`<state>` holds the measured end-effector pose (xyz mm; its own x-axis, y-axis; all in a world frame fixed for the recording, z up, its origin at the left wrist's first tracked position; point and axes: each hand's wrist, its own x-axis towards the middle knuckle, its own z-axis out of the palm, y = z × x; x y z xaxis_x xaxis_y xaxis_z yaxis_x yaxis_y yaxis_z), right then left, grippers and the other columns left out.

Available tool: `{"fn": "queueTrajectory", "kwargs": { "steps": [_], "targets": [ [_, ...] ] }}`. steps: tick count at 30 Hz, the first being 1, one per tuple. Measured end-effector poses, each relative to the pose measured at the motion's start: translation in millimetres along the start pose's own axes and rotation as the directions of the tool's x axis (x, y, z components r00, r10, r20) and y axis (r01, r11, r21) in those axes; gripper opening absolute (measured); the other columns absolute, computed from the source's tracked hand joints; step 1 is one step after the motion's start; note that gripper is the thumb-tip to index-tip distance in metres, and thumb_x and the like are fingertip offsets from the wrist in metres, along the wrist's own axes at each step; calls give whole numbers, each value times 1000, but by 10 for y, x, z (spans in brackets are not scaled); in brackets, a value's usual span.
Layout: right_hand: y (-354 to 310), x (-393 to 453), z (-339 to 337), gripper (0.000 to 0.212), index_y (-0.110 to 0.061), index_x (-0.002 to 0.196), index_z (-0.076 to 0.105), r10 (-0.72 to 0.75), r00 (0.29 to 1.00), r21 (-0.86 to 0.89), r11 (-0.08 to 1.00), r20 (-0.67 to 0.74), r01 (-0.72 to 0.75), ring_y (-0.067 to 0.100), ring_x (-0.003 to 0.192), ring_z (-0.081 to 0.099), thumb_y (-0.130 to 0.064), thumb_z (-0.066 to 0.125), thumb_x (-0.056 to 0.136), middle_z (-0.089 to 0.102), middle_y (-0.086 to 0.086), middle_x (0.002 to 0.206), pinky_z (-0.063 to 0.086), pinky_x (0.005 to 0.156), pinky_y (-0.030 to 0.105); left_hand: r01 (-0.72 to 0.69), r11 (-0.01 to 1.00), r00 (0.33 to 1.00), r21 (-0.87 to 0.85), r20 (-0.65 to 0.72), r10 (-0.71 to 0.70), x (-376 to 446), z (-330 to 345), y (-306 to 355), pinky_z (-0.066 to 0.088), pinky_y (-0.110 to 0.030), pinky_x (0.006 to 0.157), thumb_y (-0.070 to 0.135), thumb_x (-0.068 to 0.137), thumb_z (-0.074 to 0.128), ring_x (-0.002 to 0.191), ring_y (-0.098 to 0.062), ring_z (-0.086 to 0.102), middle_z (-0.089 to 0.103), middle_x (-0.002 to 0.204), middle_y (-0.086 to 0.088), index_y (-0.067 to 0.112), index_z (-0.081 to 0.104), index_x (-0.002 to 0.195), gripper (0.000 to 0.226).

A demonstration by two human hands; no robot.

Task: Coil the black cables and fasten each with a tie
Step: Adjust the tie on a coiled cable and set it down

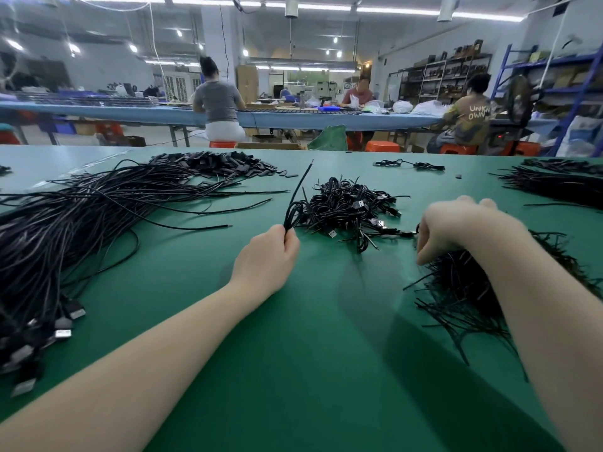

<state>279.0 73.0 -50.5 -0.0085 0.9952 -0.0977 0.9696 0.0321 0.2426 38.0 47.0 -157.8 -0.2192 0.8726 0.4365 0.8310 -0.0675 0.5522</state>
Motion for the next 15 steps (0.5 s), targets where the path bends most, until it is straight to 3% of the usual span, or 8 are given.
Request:
{"fn": "queueTrajectory", "kwargs": {
  "steps": [3,7,11,13,15],
  "targets": [
    [-28,-9,42,51,-32,118,59,27,999,-48,999,38,-25,27,105,30,-58,71,75,44,6,103,30,93,37,-7,1000,1000,20,4,7,2,-3,8,32,-36,56,40,101,29,66,-29,52,53,66,-3,15,39,71,41],
    [-41,94,149,48,-32,113,63,-7,1000,-118,993,25,9,27,120,34,-60,71,74,56,2,112,30,99,39,-19,999,1000,32,11,19,2,5,1,31,-35,55,40,101,28,63,-24,51,53,66,-1,15,39,71,41],
    [-33,142,161,41,-32,106,66,-19,1000,-118,993,3,19,24,115,43,-58,71,75,61,-3,109,30,92,38,-23,1000,997,-6,71,24,40,8,-17,35,-36,57,40,101,29,61,-24,48,52,65,-2,12,38,71,41],
    [-28,142,111,31,-33,97,69,-58,998,-58,997,-39,56,20,105,52,-55,72,76,64,-9,99,32,87,35,-9,996,994,-87,110,18,63,5,-36,39,-37,61,39,100,30,61,-24,44,53,67,-4,8,40,74,41],
    [-22,148,51,19,-31,86,71,-165,983,136,975,-85,176,13,88,61,-49,73,78,68,-11,87,42,79,29,40,971,988,-237,157,-3,90,-6,-36,39,-37,64,36,100,31,63,-22,41,51,71,-6,1,44,83,42]
  ]
}}
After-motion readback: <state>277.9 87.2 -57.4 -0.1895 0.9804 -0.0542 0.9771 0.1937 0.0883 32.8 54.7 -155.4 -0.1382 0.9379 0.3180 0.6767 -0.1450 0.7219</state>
